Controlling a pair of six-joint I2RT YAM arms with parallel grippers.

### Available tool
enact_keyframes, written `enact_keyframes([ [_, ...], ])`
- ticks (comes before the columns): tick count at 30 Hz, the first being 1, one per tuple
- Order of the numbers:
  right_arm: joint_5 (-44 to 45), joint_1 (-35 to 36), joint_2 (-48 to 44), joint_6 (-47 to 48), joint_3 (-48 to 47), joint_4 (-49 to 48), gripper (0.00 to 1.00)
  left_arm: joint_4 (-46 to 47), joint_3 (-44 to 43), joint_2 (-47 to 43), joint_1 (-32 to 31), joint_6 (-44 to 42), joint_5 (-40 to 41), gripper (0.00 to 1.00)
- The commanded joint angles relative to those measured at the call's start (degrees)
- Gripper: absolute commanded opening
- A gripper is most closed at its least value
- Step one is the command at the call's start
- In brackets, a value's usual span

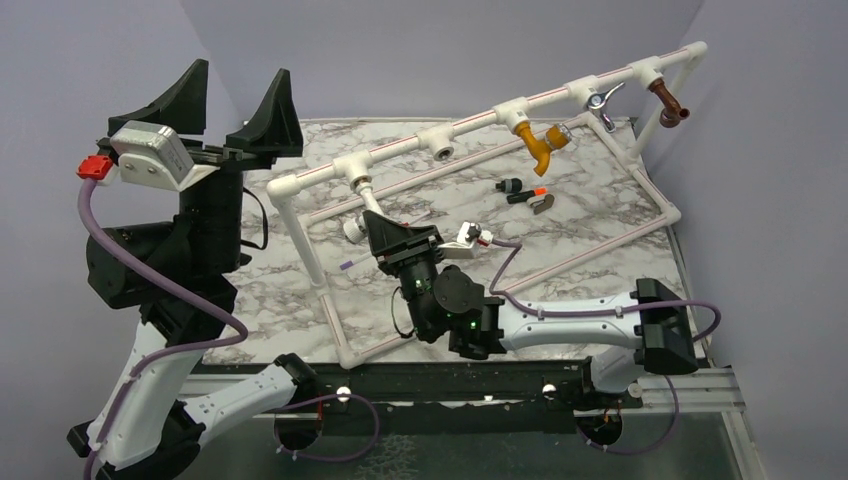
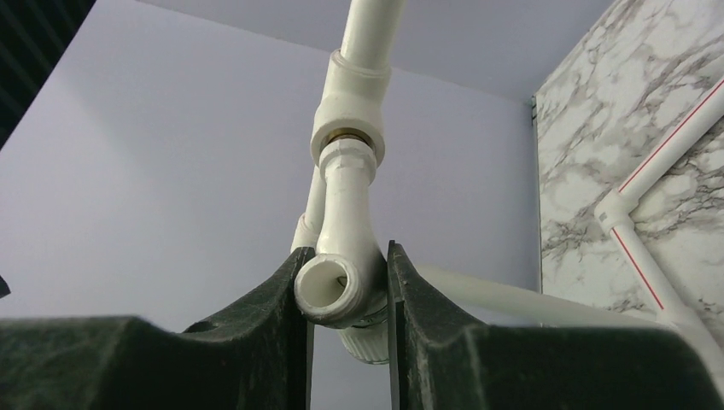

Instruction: Install the water faucets

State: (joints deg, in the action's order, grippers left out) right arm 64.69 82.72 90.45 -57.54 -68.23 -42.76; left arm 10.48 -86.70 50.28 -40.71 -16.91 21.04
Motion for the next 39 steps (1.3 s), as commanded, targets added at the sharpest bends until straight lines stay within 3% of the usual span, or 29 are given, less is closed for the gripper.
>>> enact_keyframes([
  [1, -2.3, -1.8, -2.7, -21.5, 0.3, 2.2, 0.01, -1.3, -1.8, 0.8, -0.6, 0.4, 0.7, 0.99],
  [10, -2.1, -2.1, -4.1, -22.8, 1.6, 4.3, 0.02, -1.6, -2.1, 1.0, -1.3, 0.7, 0.7, 0.99],
  [18, -1.9, -2.2, -5.2, -22.5, 2.7, 5.3, 0.50, -2.0, -2.5, 1.7, -1.9, 0.0, 1.4, 0.99],
  [24, -2.6, -2.2, -6.5, -20.2, 3.5, 5.3, 0.70, -2.1, -2.6, 1.5, -2.4, -0.2, 1.9, 0.99],
  [34, -9.0, -2.2, -9.7, -5.0, 4.6, 5.4, 0.81, -2.0, -2.8, 1.9, -3.7, -1.8, 3.6, 0.99],
  [39, -15.5, -2.1, -12.5, 11.2, 4.8, 6.8, 0.81, -2.1, -2.8, 1.8, -4.1, -1.9, 3.7, 0.99],
])
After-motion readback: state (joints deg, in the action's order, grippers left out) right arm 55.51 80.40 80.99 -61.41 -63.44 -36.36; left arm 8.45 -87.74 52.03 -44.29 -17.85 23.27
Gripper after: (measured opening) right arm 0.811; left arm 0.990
